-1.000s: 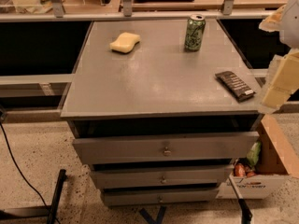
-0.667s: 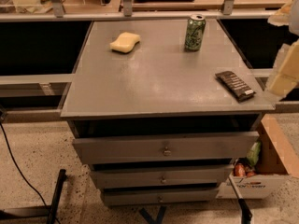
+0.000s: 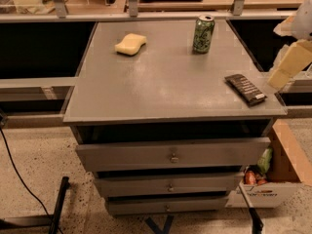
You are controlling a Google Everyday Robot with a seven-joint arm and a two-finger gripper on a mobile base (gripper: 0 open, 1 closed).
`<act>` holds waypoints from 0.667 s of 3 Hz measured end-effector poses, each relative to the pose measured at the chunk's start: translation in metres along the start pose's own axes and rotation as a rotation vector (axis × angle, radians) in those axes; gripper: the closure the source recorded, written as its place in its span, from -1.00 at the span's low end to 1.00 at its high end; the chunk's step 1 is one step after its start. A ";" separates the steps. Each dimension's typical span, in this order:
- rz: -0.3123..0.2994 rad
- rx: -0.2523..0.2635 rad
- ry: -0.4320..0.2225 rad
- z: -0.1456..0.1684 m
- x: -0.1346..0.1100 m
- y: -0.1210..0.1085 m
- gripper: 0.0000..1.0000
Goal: Move rxbar chocolate near green can
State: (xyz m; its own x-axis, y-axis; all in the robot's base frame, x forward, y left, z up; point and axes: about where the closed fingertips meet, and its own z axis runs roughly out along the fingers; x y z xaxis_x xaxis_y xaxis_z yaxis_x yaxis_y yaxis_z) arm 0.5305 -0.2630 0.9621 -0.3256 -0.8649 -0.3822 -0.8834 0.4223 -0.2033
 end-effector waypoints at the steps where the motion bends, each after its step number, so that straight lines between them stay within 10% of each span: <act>1: 0.021 -0.011 -0.090 0.037 0.000 -0.013 -1.00; 2: 0.022 0.018 -0.125 0.086 -0.008 -0.025 -1.00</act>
Offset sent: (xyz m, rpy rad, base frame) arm 0.0946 0.0308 -0.1224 0.1143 -0.1238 -0.0245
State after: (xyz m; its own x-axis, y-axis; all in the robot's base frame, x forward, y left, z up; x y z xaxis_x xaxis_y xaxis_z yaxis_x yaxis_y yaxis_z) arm 0.5842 -0.2433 0.8928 -0.2988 -0.8153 -0.4960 -0.8701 0.4462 -0.2092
